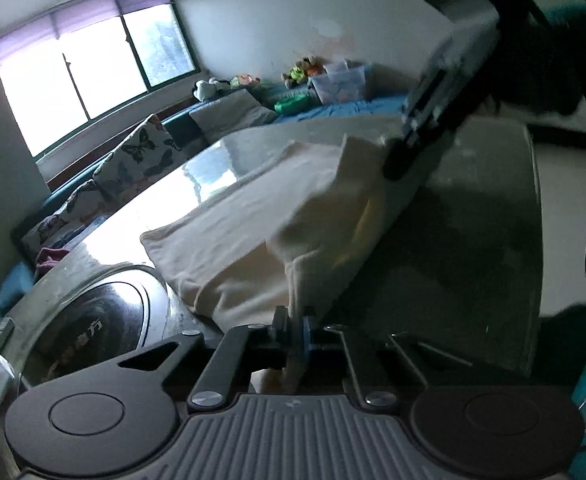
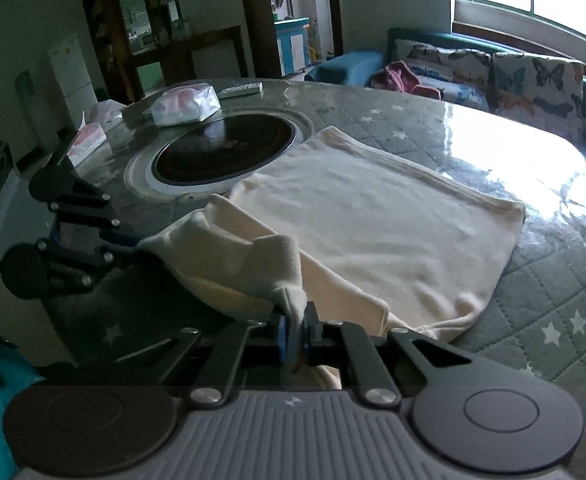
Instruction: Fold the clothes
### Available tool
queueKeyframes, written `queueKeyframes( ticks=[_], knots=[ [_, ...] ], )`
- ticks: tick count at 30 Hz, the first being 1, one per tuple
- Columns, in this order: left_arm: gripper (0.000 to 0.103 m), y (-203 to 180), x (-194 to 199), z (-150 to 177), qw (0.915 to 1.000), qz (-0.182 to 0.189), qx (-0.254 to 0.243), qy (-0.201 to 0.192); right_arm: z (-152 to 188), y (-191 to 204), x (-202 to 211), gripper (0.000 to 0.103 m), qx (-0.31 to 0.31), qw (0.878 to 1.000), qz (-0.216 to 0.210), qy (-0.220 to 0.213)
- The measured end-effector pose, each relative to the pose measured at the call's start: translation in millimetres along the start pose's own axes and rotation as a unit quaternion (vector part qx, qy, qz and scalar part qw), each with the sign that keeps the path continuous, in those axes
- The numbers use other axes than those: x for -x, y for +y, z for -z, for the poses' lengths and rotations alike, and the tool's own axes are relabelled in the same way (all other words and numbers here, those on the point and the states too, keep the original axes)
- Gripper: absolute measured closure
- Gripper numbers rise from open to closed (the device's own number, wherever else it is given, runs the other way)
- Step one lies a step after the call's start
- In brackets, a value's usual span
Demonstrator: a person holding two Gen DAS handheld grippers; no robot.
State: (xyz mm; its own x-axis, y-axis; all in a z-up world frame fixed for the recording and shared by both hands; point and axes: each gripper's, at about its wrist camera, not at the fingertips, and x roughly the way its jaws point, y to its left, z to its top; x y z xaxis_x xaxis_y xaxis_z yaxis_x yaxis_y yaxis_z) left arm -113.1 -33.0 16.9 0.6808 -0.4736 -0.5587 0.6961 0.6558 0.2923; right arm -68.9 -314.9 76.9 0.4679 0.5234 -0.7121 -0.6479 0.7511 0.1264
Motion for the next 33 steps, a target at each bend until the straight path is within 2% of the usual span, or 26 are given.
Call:
queueKeyframes(
  ticks=[4,9,13,17,21,25,30,33],
  knots=[
    [0.097,-0.2,14.7,-6.4,0.9998,0.001,0.012,-0.013,4.5,5.7,11.8,0.098,0.004,1.000,-0.004,-0.008],
    [0.098,-3.8,50.7,-11.0,0.9988,0.025,0.032,-0.028,16.3,25.8,45.8,0.098,0.012,1.000,-0.020,-0.011],
    [0.098,-9.1,87.8,-12.0,0.9974,0.046,0.045,-0.032,26.2,44.0,72.1,0.098,0.015,0.999,-0.037,-0.007],
    [0.098,-10.3,96.3,-11.5,0.9971,0.047,0.054,-0.024,32.4,58.8,87.8,0.098,0.014,0.999,-0.050,-0.003],
    [0.098,6.3,84.5,-22.0,0.9959,0.037,0.073,-0.039,24.3,54.9,88.4,0.098,0.009,0.999,-0.038,-0.017],
    [0.098,27.6,64.2,-38.1,0.9959,0.022,0.067,-0.057,4.3,39.5,85.9,0.098,0.009,0.999,-0.020,-0.034],
    [0.098,63.6,8.9,-57.5,0.9962,0.006,0.070,-0.052,-17.7,10.0,53.5,0.098,-0.005,0.999,0.011,-0.036],
    [0.098,80.7,-30.1,-60.7,0.9964,-0.003,0.079,-0.032,-24.5,-11.8,25.3,0.098,-0.024,0.999,0.032,-0.031]
  ],
)
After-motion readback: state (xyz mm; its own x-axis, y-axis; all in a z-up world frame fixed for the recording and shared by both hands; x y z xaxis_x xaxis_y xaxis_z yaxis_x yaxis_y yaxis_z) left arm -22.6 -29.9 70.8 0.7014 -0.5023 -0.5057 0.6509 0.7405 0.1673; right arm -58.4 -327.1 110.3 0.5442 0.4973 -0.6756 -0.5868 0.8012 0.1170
